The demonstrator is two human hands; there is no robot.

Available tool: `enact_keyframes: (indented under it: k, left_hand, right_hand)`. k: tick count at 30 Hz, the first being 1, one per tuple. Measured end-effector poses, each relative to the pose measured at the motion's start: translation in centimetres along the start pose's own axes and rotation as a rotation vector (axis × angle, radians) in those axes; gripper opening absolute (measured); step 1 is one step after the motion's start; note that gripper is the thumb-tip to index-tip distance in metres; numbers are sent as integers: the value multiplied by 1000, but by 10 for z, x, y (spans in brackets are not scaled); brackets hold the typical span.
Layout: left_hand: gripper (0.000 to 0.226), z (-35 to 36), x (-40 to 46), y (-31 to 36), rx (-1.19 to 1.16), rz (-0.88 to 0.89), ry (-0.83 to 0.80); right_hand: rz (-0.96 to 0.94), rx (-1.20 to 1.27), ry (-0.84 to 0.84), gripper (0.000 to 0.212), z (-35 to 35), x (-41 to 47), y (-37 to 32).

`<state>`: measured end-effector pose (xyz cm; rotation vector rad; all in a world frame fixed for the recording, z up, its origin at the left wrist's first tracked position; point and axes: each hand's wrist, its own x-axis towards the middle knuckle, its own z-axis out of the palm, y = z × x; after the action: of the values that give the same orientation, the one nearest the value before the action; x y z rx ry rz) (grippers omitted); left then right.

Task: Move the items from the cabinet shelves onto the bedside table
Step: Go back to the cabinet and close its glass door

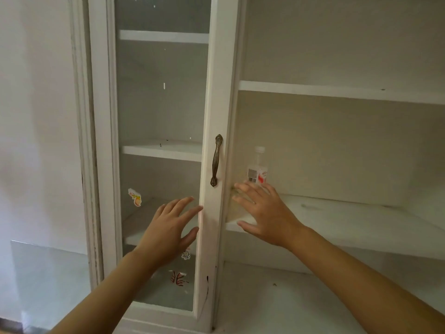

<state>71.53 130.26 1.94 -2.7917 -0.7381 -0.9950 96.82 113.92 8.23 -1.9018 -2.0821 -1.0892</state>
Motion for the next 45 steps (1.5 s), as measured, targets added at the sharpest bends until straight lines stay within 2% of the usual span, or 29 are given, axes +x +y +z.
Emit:
enact_keyframes:
  k: [11, 21, 25, 32, 45]
  left_hand:
    - [54, -40, -65, 50, -113, 52, -168]
    - [50, -30, -102, 131, -288, 243, -221]
    - [61, -25, -96, 181, -333, 314, -225]
    - [47, -12, -76, 277, -406, 414, -207]
    - [46, 39, -40, 517, -550, 511, -173]
  right_hand:
    - [302, 88, -203, 59, -63, -109, -47]
    - [533, 117, -336, 59, -126, -246, -75]
    - [619, 86, -343, 58, -160, -295, -64]
    - [786, 41, -364, 61, -204, -385, -36]
    - [998, -19, -375, 57, -277, -579, 67]
